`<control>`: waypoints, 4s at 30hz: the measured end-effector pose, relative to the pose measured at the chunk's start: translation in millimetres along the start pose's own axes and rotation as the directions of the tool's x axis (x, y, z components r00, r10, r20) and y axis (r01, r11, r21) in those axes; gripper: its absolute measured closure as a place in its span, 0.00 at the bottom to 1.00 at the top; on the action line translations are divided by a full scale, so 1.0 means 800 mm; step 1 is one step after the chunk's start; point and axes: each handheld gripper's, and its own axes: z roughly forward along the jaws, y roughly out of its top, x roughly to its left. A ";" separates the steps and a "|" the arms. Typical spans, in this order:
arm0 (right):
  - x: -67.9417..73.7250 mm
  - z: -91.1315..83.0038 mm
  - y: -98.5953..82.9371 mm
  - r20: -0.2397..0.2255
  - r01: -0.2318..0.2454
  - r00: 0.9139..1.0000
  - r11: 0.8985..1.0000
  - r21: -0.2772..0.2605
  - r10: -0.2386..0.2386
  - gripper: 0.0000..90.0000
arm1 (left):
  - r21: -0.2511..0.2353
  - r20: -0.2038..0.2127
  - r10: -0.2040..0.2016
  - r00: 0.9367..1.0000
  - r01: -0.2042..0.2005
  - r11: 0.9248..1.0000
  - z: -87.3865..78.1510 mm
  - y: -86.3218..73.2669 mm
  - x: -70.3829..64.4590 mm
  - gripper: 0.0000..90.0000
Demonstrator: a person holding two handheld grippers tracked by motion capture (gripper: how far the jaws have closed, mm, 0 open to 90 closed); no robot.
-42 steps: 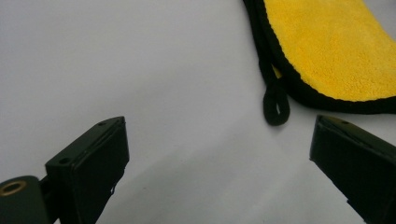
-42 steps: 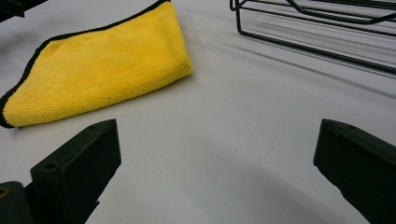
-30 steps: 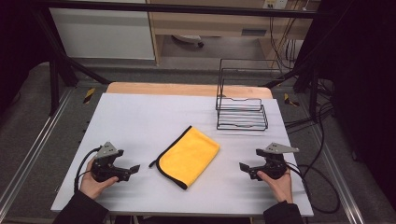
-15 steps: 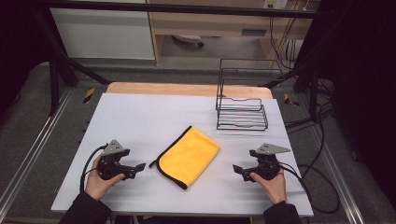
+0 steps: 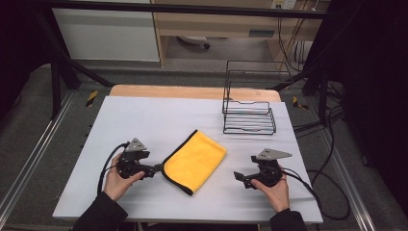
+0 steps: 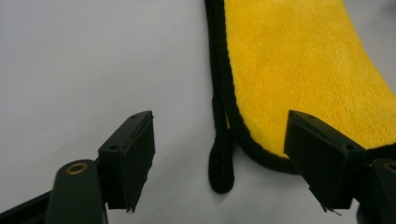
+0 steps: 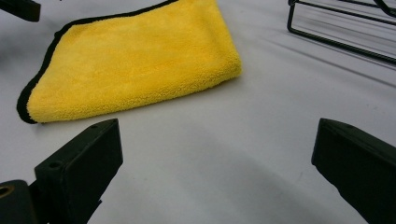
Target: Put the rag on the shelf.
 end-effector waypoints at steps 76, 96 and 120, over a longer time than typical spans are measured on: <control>0.153 0.065 0.031 -0.129 0.260 0.963 0.946 0.196 -0.238 0.89 | 0.108 0.122 -0.178 0.976 0.166 0.980 0.035 0.002 -0.060 0.89; 0.102 0.022 0.020 -0.092 0.079 0.993 0.990 0.116 -0.068 0.51 | 0.034 0.053 -0.068 0.996 0.066 0.997 0.022 -0.001 -0.072 0.58; 0.091 0.055 0.000 -0.023 -0.170 0.984 0.968 0.184 0.177 0.96 | 0.103 0.113 -0.067 0.991 0.055 0.993 0.041 -0.007 -0.083 0.98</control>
